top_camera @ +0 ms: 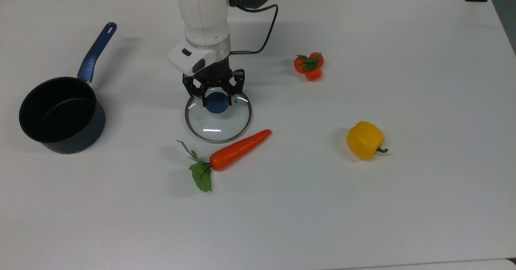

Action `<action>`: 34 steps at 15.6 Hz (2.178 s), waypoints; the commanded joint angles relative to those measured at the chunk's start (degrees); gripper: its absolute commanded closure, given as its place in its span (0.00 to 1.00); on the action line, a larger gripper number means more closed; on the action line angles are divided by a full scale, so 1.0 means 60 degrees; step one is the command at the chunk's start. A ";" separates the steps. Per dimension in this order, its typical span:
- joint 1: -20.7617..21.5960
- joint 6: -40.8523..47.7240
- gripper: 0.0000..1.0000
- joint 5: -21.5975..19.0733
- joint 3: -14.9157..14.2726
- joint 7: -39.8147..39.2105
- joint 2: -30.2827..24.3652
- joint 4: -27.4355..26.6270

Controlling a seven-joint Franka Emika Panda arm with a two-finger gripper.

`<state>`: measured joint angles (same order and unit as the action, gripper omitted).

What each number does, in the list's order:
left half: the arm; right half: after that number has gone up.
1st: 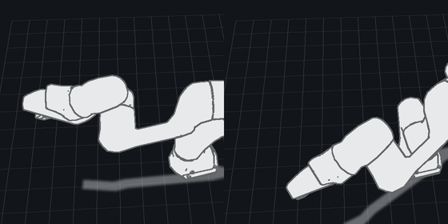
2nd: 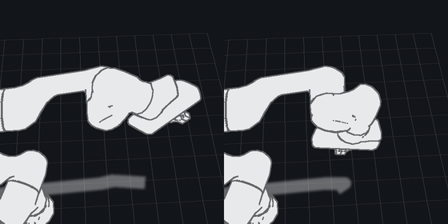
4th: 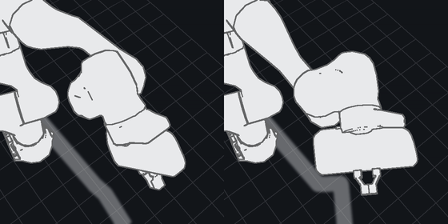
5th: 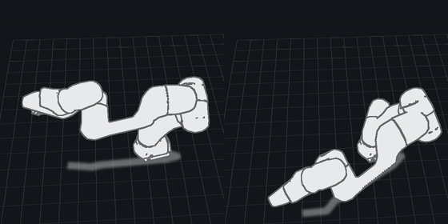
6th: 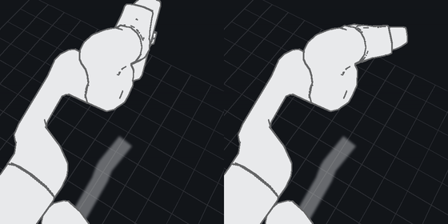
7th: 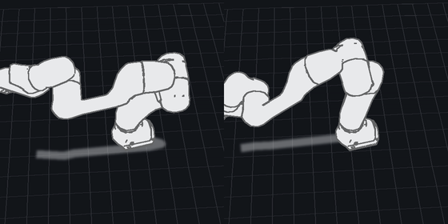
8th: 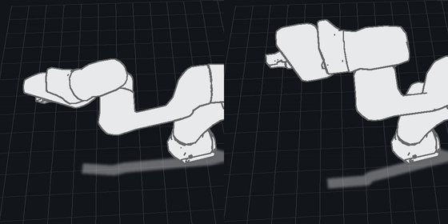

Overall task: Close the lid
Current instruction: 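Close the gripper on the blue knob of the glass lid, then lift the glass lid and carry it over the black saucepan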

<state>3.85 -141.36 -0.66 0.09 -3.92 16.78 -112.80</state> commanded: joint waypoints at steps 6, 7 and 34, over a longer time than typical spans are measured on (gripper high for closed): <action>-0.0274 0.1978 0.62 -0.0271 -0.0059 0.0551 -0.1038 0.0998; -0.0435 0.2346 0.62 -0.0227 -0.0059 0.0551 -0.1039 0.1350; -0.4318 0.2425 0.61 -0.0197 -0.0059 -0.1207 0.2110 0.5528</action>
<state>-21.68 -123.87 -0.28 -0.55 -9.95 28.13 -80.62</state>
